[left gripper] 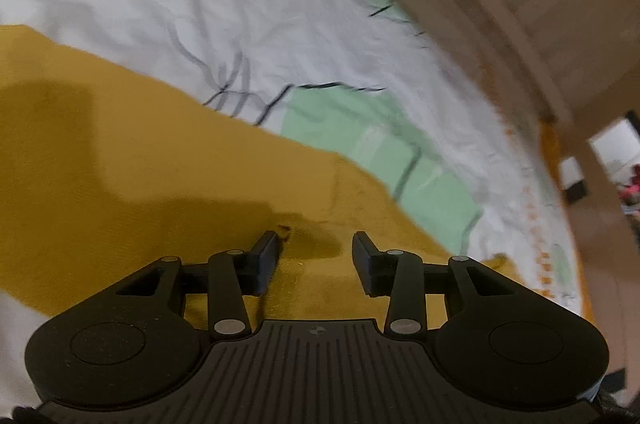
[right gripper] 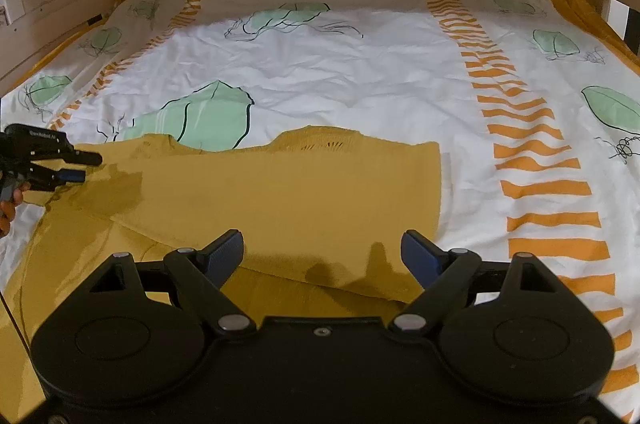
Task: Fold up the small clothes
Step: 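Move the left gripper to the other sleeve cuff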
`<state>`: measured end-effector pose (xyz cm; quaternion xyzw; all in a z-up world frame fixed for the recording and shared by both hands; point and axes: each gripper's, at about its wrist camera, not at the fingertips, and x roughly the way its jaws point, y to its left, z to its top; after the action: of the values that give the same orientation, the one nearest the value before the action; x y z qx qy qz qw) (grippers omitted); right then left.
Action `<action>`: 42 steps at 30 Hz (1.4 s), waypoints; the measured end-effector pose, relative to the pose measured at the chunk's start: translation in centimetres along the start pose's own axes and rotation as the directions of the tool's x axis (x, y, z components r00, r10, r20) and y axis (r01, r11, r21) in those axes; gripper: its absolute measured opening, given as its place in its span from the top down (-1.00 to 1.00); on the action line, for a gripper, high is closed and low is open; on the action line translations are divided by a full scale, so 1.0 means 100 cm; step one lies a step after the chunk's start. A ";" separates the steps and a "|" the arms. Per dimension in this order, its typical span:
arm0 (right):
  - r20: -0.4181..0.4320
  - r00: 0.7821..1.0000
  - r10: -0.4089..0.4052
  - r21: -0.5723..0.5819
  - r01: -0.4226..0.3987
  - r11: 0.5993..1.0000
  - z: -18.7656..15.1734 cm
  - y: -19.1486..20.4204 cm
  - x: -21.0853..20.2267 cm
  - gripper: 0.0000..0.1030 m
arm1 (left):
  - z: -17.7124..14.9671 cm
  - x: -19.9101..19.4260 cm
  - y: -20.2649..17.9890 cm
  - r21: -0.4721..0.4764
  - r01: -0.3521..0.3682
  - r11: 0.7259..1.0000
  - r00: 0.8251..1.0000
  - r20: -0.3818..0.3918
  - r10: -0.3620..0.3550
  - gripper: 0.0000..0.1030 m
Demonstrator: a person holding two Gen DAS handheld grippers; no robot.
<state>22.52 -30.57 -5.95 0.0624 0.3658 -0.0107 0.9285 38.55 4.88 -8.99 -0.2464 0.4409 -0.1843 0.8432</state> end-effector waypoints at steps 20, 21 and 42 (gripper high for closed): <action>-0.001 0.999 0.035 -0.013 -0.035 0.999 0.000 0.016 0.000 -0.79 | 0.020 -0.066 0.013 0.054 -0.338 0.940 0.925 0.204 0.321 0.23; -0.001 0.999 0.042 -0.008 -0.042 0.999 -0.001 0.019 0.000 -0.82 | 0.023 -0.071 0.022 0.040 -0.348 0.937 0.922 0.197 0.334 0.20; 0.059 0.989 0.137 0.007 -0.138 0.990 0.001 0.166 0.017 -0.99 | 0.041 -0.198 0.194 -0.265 -0.443 0.856 0.781 0.356 0.514 -0.30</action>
<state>24.86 -14.05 -5.24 0.0920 0.3332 0.0495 0.9370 33.06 32.13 -5.27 -0.2290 0.3139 0.1306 0.9121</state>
